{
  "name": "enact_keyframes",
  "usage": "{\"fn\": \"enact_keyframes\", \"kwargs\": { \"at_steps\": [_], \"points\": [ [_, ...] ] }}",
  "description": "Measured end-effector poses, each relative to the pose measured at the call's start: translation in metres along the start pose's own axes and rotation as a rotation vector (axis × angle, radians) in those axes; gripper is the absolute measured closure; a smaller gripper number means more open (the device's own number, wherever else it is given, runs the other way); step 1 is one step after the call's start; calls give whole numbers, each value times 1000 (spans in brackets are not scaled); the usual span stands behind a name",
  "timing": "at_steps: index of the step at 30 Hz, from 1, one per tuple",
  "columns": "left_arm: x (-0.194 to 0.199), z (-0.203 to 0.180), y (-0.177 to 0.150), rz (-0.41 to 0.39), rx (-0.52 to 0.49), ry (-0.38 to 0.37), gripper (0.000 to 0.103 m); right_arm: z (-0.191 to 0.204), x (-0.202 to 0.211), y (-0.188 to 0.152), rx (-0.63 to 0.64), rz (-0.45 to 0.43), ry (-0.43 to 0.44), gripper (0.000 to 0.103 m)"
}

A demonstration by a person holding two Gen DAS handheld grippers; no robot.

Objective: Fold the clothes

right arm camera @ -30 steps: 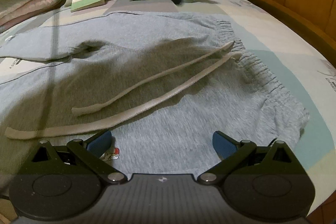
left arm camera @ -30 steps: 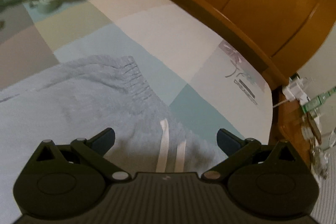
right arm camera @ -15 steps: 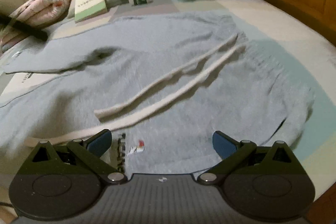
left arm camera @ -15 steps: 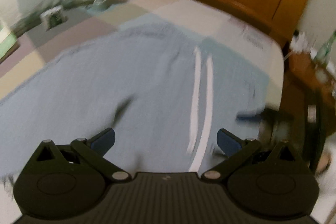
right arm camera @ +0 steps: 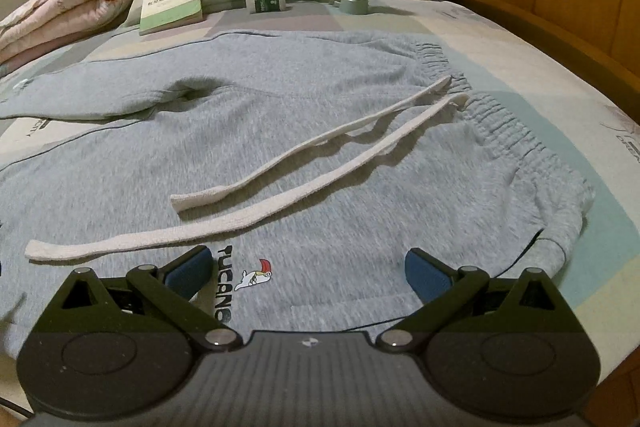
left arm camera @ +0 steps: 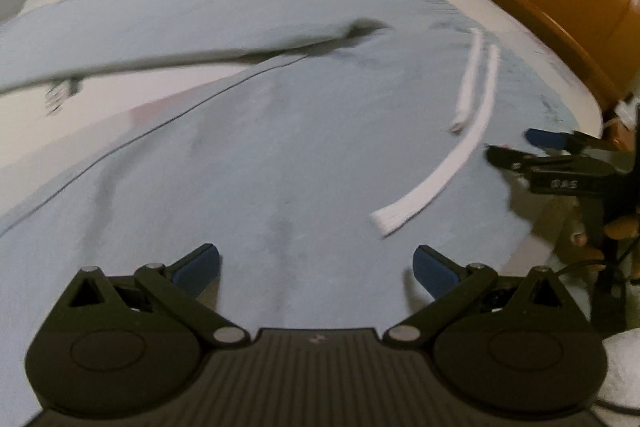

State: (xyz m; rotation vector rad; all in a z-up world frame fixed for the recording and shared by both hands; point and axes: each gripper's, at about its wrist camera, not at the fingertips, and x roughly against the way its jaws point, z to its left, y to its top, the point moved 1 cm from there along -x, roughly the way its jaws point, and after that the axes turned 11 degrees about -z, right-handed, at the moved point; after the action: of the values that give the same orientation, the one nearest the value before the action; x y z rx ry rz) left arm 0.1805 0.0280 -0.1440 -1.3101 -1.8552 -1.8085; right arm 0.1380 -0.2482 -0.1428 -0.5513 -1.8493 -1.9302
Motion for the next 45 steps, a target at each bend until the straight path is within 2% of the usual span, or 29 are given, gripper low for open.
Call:
{"fn": "enact_keyframes", "kwargs": {
  "at_steps": [2,4,7,12,17,21,24,28,31,35,40,45],
  "points": [
    [5,3,0,-18,-2,13,1,1,1,-1,4,-3,-4,0],
    [10,-1,6,-54,-45,20,1,2,1,-2,9,-12,-7,0],
    [10,-14,29,-123,-127,-20,1,3,2,-4,12,-24,-12,0],
    [-16,-48,74,-199,-252,-101,1,3,3,-5,13,-29,-14,0],
    [-55,-67,93,-179,-248,-168,1,1,5,-7,17,-42,-6,0],
    [-68,-77,103,-196,-269,-204,1,0,6,-10,20,-58,4,0],
    [-86,-80,110,-157,-241,-249,1,0,6,-10,22,-62,10,0],
    [-108,-75,112,-109,-189,-234,1,-1,6,-9,23,-60,17,0],
    [-111,-68,118,-152,-150,-203,1,-1,6,-10,25,-64,18,0],
    [-104,-62,130,-214,-104,-230,1,-1,5,-10,27,-69,21,0],
    [-105,-65,132,-198,-154,-228,1,0,4,-11,27,-72,21,0],
    [-116,-63,129,-178,-180,-177,1,-1,4,-12,27,-77,23,0]
  ]
}}
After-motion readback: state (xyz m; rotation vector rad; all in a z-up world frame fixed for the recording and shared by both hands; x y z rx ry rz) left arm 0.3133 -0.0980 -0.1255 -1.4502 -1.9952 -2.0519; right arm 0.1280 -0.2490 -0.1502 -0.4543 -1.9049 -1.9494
